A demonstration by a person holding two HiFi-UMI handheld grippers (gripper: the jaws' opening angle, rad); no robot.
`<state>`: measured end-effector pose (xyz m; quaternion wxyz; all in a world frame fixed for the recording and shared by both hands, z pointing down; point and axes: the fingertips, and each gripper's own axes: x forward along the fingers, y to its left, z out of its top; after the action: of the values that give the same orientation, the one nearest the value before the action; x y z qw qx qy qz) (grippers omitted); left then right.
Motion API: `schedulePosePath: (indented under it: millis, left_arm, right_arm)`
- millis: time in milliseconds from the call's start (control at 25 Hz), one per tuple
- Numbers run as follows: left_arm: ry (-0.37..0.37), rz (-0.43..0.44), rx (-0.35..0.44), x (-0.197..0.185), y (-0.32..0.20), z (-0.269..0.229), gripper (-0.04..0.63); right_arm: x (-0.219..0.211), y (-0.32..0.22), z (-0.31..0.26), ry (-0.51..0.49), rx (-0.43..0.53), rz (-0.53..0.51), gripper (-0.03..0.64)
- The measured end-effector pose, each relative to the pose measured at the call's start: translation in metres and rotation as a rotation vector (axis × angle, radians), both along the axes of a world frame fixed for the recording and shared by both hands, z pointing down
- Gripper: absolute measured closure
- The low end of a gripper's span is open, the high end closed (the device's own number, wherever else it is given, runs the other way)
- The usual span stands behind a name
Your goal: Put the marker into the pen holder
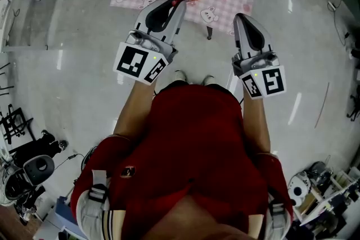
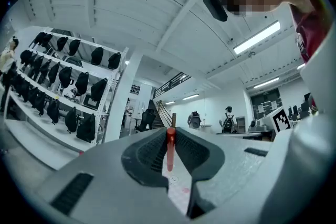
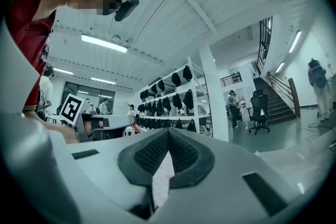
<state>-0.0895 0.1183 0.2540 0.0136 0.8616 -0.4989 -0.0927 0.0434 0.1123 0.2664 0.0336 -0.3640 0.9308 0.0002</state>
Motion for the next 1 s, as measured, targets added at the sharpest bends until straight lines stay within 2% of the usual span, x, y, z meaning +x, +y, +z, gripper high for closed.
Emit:
schedulePosePath:
  millis: [240, 560, 1000]
  left_arm:
    - [0.022, 0.022, 0.0, -0.025, 0.001, 0.008, 0.541]
    - [0.04, 0.028, -0.011, -0.037, -0.015, 0.016, 0.541]
    - [-0.007, -0.009, -0.018, -0.035, -0.049, 0.018, 0.541]
  right_arm:
    - [-0.016, 0.003, 0.001, 0.018, -0.001, 0.04, 0.618]
    - [-0.022, -0.009, 0.008, 0.044, -0.016, 0.058, 0.618]
    - [-0.017, -0.052, 0.018, 0.024, -0.009, 0.029, 0.618]
